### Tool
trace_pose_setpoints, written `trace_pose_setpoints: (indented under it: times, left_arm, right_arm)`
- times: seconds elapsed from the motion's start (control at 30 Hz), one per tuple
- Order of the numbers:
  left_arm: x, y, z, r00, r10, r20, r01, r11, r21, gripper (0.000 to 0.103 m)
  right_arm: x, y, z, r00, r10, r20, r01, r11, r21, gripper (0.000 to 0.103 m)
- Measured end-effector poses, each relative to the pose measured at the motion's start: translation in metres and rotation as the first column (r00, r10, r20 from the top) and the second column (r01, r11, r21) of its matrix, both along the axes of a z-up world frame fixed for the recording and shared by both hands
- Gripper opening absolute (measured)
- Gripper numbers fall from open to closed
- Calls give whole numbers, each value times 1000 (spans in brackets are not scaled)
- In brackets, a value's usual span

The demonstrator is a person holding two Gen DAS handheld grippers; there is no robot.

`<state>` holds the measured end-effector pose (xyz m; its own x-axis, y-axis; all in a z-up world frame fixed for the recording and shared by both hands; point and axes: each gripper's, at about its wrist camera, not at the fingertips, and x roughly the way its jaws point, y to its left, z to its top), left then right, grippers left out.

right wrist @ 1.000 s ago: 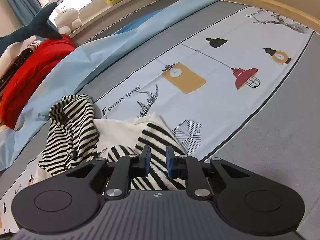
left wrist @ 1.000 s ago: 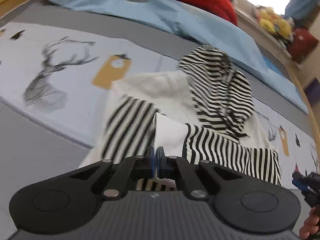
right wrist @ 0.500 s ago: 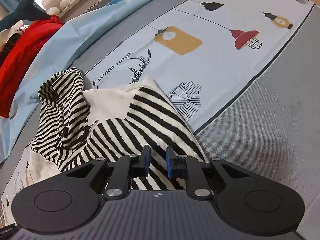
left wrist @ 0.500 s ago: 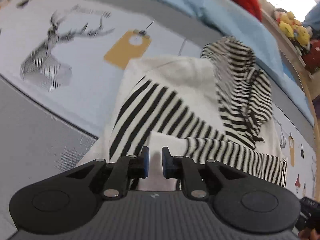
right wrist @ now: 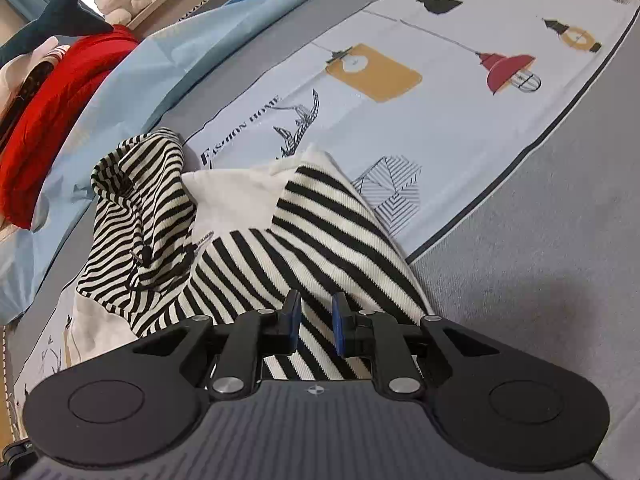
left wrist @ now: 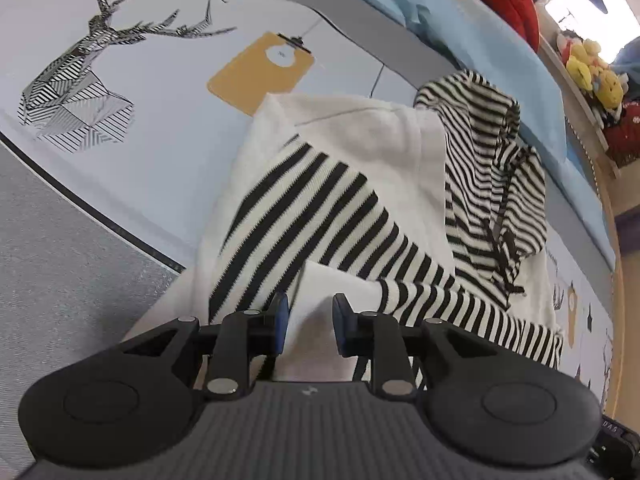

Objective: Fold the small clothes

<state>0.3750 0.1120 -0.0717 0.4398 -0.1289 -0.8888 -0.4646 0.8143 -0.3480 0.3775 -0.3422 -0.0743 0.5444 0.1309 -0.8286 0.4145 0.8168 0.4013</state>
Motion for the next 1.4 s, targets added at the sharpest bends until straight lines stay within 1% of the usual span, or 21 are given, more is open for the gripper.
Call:
trace_pose_setpoints:
  times: [0.13, 0.3, 0.33, 0.37, 0.4, 0.5, 0.6, 0.7, 0.8, 0.93, 1.0, 1.03, 1.1, 1.13, 1.17, 1.2, 1.23, 1.27, 1.3, 1.37, 1.4]
  left_arm:
    - [0, -3, -3, 1000, -5, -25, 6, 1000, 22, 29]
    - [0, -5, -2, 1000, -18, -20, 19, 999, 34, 28]
    - [0, -6, -1, 1000, -26, -16, 26, 999, 35, 18]
    - [0, -7, 0, 999, -34, -10, 34, 999, 39, 10]
    - [0, -8, 2, 999, -42, 0, 42, 998, 48, 6]
    - [0, -13, 13, 997, -61, 39, 58, 995, 79, 5]
    - [-2, -15, 27, 994, -63, 84, 56, 995, 81, 5]
    - [-6, -15, 43, 992, -24, 122, 12, 995, 100, 5]
    - [-14, -13, 51, 993, 48, 104, -60, 991, 120, 5]
    - [-13, -9, 40, 998, 59, 28, -61, 994, 95, 6]
    - [-12, -7, 42, 997, 71, 28, -74, 984, 163, 6]
    - [-12, -8, 48, 996, 67, 53, -76, 977, 198, 9]
    - [-12, -11, 55, 995, 37, 88, -56, 973, 224, 10]
    - [-12, -14, 56, 995, 15, 97, -36, 975, 219, 10]
    - [-10, -17, 55, 995, -19, 95, 0, 980, 197, 10]
    - [-8, -21, 50, 995, -51, 82, 38, 987, 154, 10]
    - [-7, -22, 43, 996, -62, 63, 55, 993, 104, 13]
    - [-6, -22, 33, 998, -62, 29, 61, 997, 53, 14]
    - [-4, -22, 23, 998, -61, -16, 62, 998, 19, 14]
    - [-4, -19, 4, 994, -42, -96, 42, 999, -4, 14]
    - [-4, -17, 1, 993, -33, -111, 33, 999, -4, 14]
  right_arm:
    - [0, 0, -1, 1000, 0, -5, 0, 1000, 3, 20]
    - [1, 1, -2, 1000, -2, -5, 2, 1000, 1, 20]
    - [1, 1, -2, 1000, 0, -7, 0, 1000, 1, 20]
    - [1, 1, -2, 1000, 1, -8, -1, 1000, 2, 20]
    - [1, 2, -2, 1000, 1, -8, -1, 1000, 2, 20]
    - [1, 2, -3, 1000, 2, -8, -2, 1000, -1, 20]
    - [1, 2, -3, 1000, 2, -8, -2, 1000, -2, 20]
    - [1, 2, -4, 1000, 3, -7, -3, 1000, -3, 20]
    - [1, 1, -4, 1000, 3, -10, -3, 1000, -3, 20]
    - [1, -2, -8, 1000, 2, -20, -2, 1000, 1, 20]
    - [1, -4, -10, 1000, -2, -30, 1, 1000, -5, 20]
    - [2, -5, -11, 999, -6, -38, 5, 1000, -7, 20]
    - [1, -7, -13, 999, -19, -50, 19, 1000, -13, 20]
    - [1, -8, -13, 998, -24, -52, 23, 1000, -18, 20]
    - [2, -8, -13, 998, -24, -54, 23, 999, -23, 20]
    - [2, -8, -13, 998, -22, -55, 21, 999, -24, 20]
    - [2, -7, -13, 998, -19, -56, 18, 1000, -26, 20]
    - [2, -7, -14, 998, -15, -58, 13, 1000, -28, 20]
    - [2, -7, -15, 998, -12, -61, 10, 1000, -29, 20]
    - [2, -7, -17, 997, -11, -72, 10, 1000, -25, 20]
    - [2, -7, -18, 997, -13, -77, 11, 1000, -23, 20]
